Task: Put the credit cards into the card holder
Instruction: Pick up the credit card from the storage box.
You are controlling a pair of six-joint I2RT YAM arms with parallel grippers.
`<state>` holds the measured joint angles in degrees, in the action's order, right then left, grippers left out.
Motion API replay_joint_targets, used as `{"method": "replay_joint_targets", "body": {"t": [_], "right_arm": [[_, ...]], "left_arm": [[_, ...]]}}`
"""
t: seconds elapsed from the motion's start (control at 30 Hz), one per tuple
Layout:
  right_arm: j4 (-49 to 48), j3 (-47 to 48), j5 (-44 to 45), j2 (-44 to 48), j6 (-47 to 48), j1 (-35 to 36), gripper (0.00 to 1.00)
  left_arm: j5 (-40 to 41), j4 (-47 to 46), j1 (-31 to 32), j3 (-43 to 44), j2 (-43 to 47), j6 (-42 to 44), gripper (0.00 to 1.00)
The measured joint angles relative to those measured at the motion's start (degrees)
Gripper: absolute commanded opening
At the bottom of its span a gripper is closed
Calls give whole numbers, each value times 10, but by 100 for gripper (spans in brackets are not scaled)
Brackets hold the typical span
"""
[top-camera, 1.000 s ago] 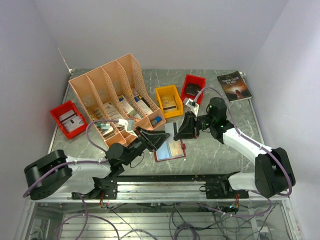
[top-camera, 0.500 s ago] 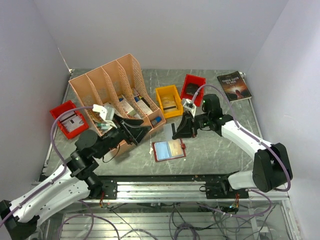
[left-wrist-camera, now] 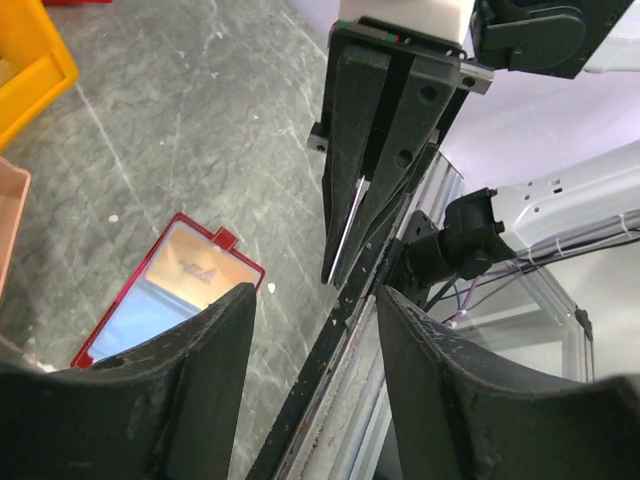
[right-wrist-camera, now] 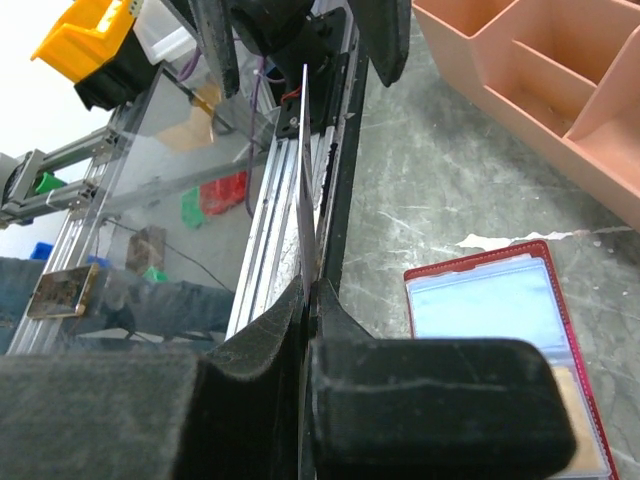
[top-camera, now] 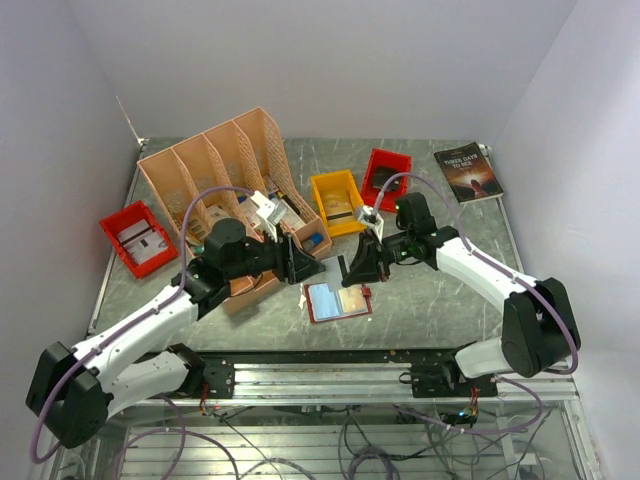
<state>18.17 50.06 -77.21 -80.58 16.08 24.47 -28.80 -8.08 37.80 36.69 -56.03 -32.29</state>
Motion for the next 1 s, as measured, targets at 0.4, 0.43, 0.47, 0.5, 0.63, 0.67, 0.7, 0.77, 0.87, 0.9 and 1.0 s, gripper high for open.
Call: {"method": "replay_joint_targets", "body": {"t": [0.4, 0.43, 0.47, 0.5, 0.63, 0.67, 0.7, 0.77, 0.87, 0.9, 1.0], "right_arm": [[21, 9, 3, -13, 19, 15, 0], [21, 9, 3, -13, 19, 16, 0], [21, 9, 3, -13, 17, 16, 0], [19, 9, 2, -13, 14, 16, 0], [-39, -2, -12, -8, -39, 11, 0], [-74, -16, -19, -3, -68, 9, 0], [-108, -29, -26, 3, -98, 5, 0], [-163, -51, -34, 10, -151, -2, 0], [-221, -68, -35, 13, -217, -9, 0], [-240, -70, -33, 13, -240, -10, 0], [-299, -77, -30, 13, -304, -12, 0]], "left_arm": [[-81, -121, -9, -4, -67, -43, 47], [-81, -122, -9, -5, -66, -42, 47], [-81, -122, -9, -7, -64, -42, 47], [-81, -123, -9, -11, -61, -42, 48], [-72, -192, -9, -79, -30, -72, 48], [-67, -236, -9, -113, -23, -90, 49], [-59, -275, -7, -145, -20, -111, 51], [-31, -355, 5, -209, -24, -151, 54], [36, -423, 61, -264, -32, -181, 56], [65, -438, 94, -272, -33, -185, 56], [146, -495, 172, -279, -33, -186, 56]]}}
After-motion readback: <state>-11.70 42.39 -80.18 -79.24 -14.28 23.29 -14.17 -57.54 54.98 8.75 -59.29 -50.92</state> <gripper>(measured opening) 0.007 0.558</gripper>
